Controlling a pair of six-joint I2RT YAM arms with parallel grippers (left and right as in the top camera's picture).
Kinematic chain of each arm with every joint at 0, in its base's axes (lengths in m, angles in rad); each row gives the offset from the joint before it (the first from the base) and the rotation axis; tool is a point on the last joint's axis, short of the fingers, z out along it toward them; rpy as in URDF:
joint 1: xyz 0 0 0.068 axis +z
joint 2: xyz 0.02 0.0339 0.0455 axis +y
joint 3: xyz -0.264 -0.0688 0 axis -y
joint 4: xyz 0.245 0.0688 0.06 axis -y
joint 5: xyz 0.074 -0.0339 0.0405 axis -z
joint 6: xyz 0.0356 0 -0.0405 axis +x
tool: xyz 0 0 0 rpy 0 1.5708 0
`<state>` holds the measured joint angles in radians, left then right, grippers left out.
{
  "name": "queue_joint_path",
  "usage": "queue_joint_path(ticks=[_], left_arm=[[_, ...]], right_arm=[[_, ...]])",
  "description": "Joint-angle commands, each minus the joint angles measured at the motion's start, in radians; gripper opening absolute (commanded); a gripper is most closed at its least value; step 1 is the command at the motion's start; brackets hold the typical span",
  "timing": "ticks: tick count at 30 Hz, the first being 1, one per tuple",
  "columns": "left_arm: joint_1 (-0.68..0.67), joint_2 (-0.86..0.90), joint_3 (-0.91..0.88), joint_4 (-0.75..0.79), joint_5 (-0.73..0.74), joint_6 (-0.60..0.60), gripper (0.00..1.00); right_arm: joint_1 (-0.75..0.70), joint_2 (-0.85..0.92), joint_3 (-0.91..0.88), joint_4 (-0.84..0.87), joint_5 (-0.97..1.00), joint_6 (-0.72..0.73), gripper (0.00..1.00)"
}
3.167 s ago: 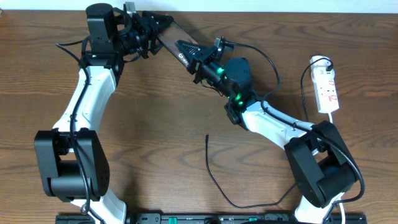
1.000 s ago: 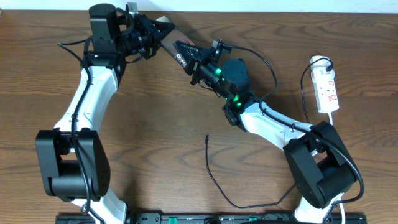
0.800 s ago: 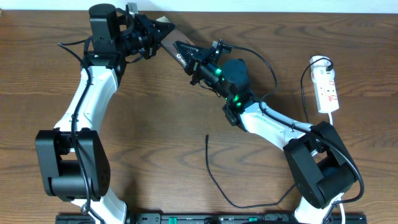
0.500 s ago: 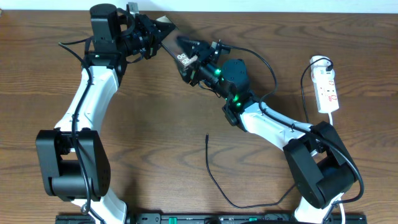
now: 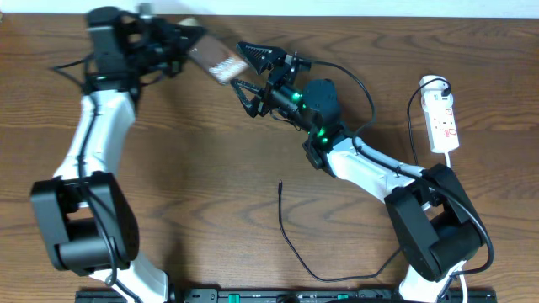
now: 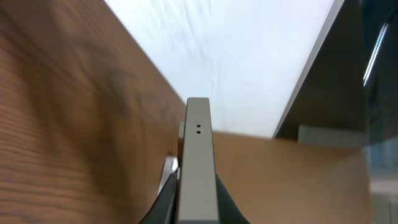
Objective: Plug charger to phone and switch on socket
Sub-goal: 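Open the right gripper off the phone and move it toward the cable end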
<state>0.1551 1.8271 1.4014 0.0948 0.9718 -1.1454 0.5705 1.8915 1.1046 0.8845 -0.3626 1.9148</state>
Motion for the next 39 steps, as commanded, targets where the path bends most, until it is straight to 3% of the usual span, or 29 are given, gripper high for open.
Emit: queue_joint_path(ticks=[1, 7, 9, 11, 15, 17, 21, 25, 27, 36, 39], left_arm=[[0.108, -0.001, 0.009, 0.012, 0.11, -0.02, 0.07], [0.246, -0.001, 0.009, 0.012, 0.276, -0.019, 0.07], [0.274, -0.001, 0.009, 0.013, 0.344, -0.008, 0.07], [0.289, -0.001, 0.009, 0.013, 0.418, 0.042, 0.07], [0.29, -0.001, 0.009, 0.013, 0.529, 0.142, 0.07], [0.286, -0.001, 0.009, 0.013, 0.547, 0.167, 0.07], [0.284, -0.001, 0.009, 0.012, 0.547, 0.196, 0.07], [0.284, -0.001, 0.009, 0.012, 0.547, 0.211, 0.08], [0.284, -0.001, 0.009, 0.012, 0.547, 0.211, 0.08], [0.284, -0.001, 0.009, 0.012, 0.547, 0.237, 0.07], [0.279, -0.001, 0.009, 0.011, 0.547, 0.255, 0.08]], right_arm=[[-0.021, -0.008, 0.013, -0.007, -0.061, -0.015, 0.99], [-0.041, -0.008, 0.013, -0.021, -0.124, -0.148, 0.99], [-0.05, -0.008, 0.013, -0.021, -0.156, -0.262, 0.99], [-0.06, -0.008, 0.014, -0.021, -0.185, -0.396, 0.99], [-0.084, -0.008, 0.04, -0.101, -0.266, -0.486, 0.99], [-0.102, -0.008, 0.1, -0.248, -0.323, -0.555, 0.99], [-0.123, -0.008, 0.296, -0.718, -0.357, -0.795, 0.99], [-0.122, -0.008, 0.514, -1.244, -0.208, -1.017, 0.99], [-0.117, -0.008, 0.581, -1.424, -0.12, -1.051, 0.99], [-0.035, 0.007, 0.605, -1.96, 0.087, -1.056, 0.99], [0.015, 0.009, 0.576, -2.018, 0.103, -1.056, 0.99]])
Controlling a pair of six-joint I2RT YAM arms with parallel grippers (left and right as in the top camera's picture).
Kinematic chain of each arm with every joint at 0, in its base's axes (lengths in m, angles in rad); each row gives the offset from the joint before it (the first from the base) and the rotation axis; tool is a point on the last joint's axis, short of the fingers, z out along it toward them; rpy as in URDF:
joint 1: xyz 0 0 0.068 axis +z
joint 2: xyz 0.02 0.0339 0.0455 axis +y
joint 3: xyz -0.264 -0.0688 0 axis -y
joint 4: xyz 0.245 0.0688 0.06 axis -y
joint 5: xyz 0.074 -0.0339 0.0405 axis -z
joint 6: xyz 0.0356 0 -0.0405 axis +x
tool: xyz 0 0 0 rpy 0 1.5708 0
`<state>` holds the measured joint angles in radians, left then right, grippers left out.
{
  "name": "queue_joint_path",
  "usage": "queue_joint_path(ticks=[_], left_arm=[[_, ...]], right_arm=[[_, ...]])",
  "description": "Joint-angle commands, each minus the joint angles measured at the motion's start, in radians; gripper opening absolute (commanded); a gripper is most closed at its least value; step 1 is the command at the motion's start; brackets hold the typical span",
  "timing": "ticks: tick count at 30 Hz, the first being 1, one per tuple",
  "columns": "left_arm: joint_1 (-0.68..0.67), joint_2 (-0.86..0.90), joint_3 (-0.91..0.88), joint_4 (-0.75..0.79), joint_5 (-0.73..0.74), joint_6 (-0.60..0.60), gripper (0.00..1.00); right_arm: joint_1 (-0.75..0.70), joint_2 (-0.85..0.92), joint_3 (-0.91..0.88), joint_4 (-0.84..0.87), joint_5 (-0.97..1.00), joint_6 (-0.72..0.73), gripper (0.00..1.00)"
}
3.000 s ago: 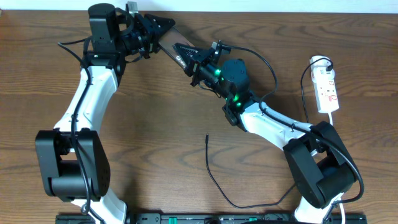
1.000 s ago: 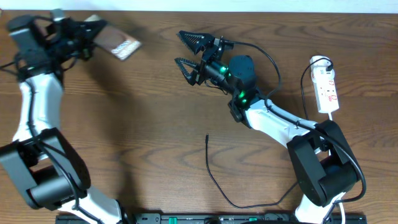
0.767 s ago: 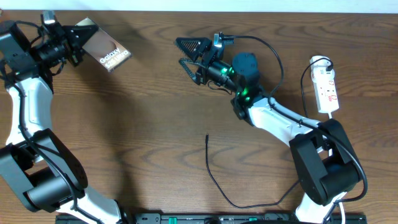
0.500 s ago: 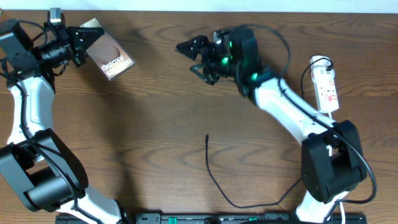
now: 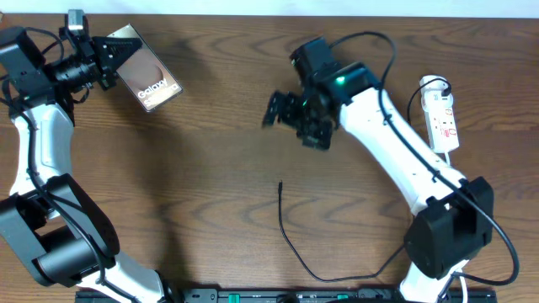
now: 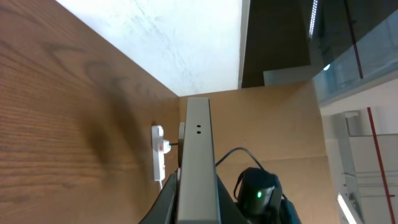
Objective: Plug charger to phone and switch on socket
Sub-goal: 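Open the right gripper off the phone and move it toward the cable end, then lower the right gripper over the black cable's plug end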
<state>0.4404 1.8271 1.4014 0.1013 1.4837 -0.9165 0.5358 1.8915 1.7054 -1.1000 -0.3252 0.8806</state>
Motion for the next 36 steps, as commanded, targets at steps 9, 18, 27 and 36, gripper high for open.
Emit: queue_joint_path(ticks=[9, 18, 27, 36], left_arm=[[-0.031, -0.001, 0.009, 0.005, 0.035, 0.036, 0.07], [-0.032, -0.001, 0.008, 0.005, 0.035, 0.053, 0.07], [-0.032, -0.001, 0.008, 0.005, 0.035, 0.063, 0.07], [-0.032, -0.001, 0.008, 0.005, 0.034, 0.063, 0.07]], right_arm=[[0.201, 0.009, -0.278, 0.021, 0.115, 0.062, 0.99], [0.207, 0.009, -0.346, 0.064, 0.164, 0.073, 0.99], [0.207, 0.009, -0.46, 0.269, 0.162, 0.077, 0.88], [0.22, 0.009, -0.465, 0.298, 0.19, 0.046, 0.86]])
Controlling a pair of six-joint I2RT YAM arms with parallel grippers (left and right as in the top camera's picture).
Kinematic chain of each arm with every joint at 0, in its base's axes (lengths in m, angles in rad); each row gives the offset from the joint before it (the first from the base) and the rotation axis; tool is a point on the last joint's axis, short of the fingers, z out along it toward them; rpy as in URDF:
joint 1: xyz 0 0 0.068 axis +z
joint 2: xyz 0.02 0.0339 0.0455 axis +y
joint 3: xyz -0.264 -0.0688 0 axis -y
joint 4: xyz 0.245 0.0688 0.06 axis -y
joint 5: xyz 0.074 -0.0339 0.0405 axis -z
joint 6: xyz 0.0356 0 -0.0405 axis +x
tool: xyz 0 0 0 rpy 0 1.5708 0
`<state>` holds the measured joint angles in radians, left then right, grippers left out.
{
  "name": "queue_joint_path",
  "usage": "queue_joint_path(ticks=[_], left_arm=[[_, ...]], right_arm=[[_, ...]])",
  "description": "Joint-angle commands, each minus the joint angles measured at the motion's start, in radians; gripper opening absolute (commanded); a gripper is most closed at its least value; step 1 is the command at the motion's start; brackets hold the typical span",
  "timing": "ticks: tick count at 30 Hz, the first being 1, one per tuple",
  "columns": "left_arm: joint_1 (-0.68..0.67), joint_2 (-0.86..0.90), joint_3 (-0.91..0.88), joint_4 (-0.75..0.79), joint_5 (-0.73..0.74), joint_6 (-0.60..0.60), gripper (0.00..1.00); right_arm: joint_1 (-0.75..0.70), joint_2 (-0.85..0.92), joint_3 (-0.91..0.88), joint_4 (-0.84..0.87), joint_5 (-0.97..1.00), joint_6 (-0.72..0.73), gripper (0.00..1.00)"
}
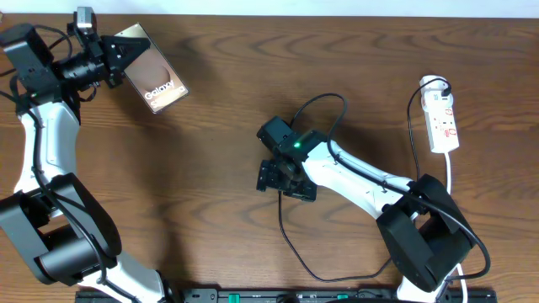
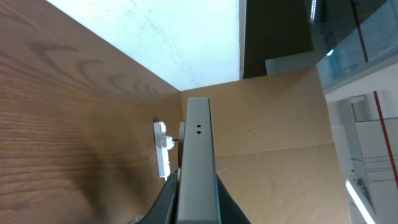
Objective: Plug charger to phone and switch on socket
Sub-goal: 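Lower the right gripper over the black cable's plug end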
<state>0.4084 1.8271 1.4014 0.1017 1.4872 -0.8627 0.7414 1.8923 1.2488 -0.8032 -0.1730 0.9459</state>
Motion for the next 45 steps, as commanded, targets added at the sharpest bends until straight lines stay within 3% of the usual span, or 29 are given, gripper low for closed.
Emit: queue_joint_path(ticks=[1, 17, 23, 25, 28, 34, 45], left_arm=[[0.0, -0.001, 0.008, 0.005, 0.031, 0.01, 0.07], [0.0, -0.001, 0.008, 0.005, 0.031, 0.013, 0.07], [0.0, -0.001, 0.008, 0.005, 0.03, 0.013, 0.07], [0.0, -0.001, 0.008, 0.005, 0.023, 0.013, 0.07], [0.0, -0.001, 0.008, 0.005, 0.02, 0.013, 0.07], [0.0, -0.001, 0.008, 0.005, 0.019, 0.013, 0.07], [0.0, -0.001, 0.008, 0.005, 0.019, 0.013, 0.07]], right_arm=[[0.021, 0.009, -0.008, 0.0, 0.049, -0.019, 0.86], [0.036, 0.086, -0.008, 0.019, 0.038, -0.042, 0.79], [0.034, 0.087, -0.008, 0.022, 0.038, -0.042, 0.56], [0.032, 0.087, -0.008, 0.022, 0.038, -0.042, 0.41], [0.031, 0.087, -0.008, 0.022, 0.038, -0.042, 0.3], [0.03, 0.087, -0.008, 0.022, 0.035, -0.042, 0.21], [0.008, 0.087, -0.008, 0.033, 0.036, -0.042, 0.19]])
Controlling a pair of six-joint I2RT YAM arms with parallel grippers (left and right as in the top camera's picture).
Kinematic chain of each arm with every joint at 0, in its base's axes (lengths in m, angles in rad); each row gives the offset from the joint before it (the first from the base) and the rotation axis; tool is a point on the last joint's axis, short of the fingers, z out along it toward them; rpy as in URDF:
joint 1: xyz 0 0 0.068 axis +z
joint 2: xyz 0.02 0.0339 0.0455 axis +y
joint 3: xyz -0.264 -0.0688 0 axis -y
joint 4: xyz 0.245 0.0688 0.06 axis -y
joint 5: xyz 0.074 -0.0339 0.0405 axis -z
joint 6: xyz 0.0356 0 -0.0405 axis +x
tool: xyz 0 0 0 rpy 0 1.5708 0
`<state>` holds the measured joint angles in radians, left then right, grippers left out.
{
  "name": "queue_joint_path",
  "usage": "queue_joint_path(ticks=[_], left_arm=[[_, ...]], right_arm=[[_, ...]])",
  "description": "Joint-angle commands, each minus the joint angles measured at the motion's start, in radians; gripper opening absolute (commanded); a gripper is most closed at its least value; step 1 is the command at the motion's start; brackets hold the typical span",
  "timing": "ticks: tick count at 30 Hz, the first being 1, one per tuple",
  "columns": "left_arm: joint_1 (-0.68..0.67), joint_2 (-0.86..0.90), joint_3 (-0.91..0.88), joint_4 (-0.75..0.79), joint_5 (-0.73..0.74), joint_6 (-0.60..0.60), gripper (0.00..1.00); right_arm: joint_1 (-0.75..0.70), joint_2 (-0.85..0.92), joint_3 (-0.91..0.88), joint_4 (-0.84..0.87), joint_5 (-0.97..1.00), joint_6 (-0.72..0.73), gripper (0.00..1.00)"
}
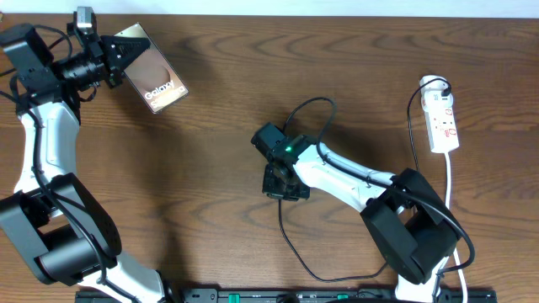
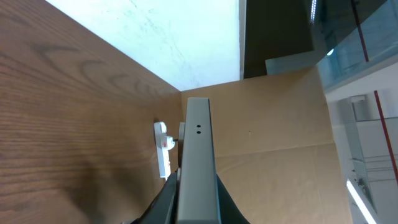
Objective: Plug charger to phone and switch on socket
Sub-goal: 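Lower the right gripper over the black cable's plug end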
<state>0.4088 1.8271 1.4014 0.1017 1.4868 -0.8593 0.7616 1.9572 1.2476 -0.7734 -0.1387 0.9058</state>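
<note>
The phone, screen up with a "Galaxy" splash, hangs over the table's far left corner, and my left gripper is shut on its end. In the left wrist view the phone is edge-on between the two fingers, with two small holes on its end. My right gripper is low over the free end of the black charger cable, hiding the plug. How its jaws stand does not show. The white socket strip lies at the far right.
The black cable loops from the table's middle toward the front edge and off to the right. The strip's own white lead runs down the right side. The wooden table carries nothing else in view. The strip also shows far off in the left wrist view.
My right gripper has stayed at the cable's free end, looks narrower and has turned slightly, with the arm's elbow shifted. The left gripper and the phone have not moved.
First the left gripper held the phone near the top centre, with the open right gripper beside it. Then the phone was at the far left corner and the right gripper over the table's middle. After that the right gripper was down at the cable's free end, where it remains.
</note>
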Motion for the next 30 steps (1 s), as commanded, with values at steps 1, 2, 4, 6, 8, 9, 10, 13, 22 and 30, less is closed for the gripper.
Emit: queue_joint_path(ticks=[1, 2, 4, 6, 8, 9, 10, 13, 22, 30], left_arm=[[0.0, -0.001, 0.008, 0.005, 0.02, 0.01, 0.08], [0.0, -0.001, 0.008, 0.005, 0.02, 0.01, 0.07], [0.0, -0.001, 0.008, 0.005, 0.02, 0.01, 0.08], [0.0, -0.001, 0.008, 0.005, 0.02, 0.01, 0.07], [0.0, -0.001, 0.008, 0.005, 0.02, 0.01, 0.08], [0.0, -0.001, 0.008, 0.005, 0.02, 0.01, 0.07], [0.0, -0.001, 0.008, 0.005, 0.02, 0.01, 0.07], [0.0, -0.001, 0.008, 0.005, 0.02, 0.01, 0.08], [0.0, -0.001, 0.008, 0.005, 0.02, 0.01, 0.07], [0.0, -0.001, 0.008, 0.005, 0.02, 0.01, 0.07]], right_arm=[[-0.012, 0.022, -0.007, 0.003, 0.002, -0.002, 0.19], [-0.012, 0.022, -0.007, 0.003, 0.002, -0.002, 0.18], [-0.012, 0.022, -0.007, 0.003, 0.002, -0.002, 0.15], [-0.012, 0.022, -0.007, 0.003, 0.001, -0.002, 0.15], [-0.012, 0.022, -0.007, 0.003, 0.001, -0.002, 0.15], [-0.012, 0.022, -0.007, 0.002, 0.001, -0.002, 0.15], [-0.011, 0.022, -0.007, 0.002, 0.001, -0.002, 0.15], [-0.011, 0.022, -0.007, -0.002, -0.003, -0.002, 0.15], [-0.008, 0.022, -0.007, -0.016, -0.029, -0.002, 0.04], [-0.007, 0.022, -0.007, -0.048, -0.049, 0.018, 0.01]])
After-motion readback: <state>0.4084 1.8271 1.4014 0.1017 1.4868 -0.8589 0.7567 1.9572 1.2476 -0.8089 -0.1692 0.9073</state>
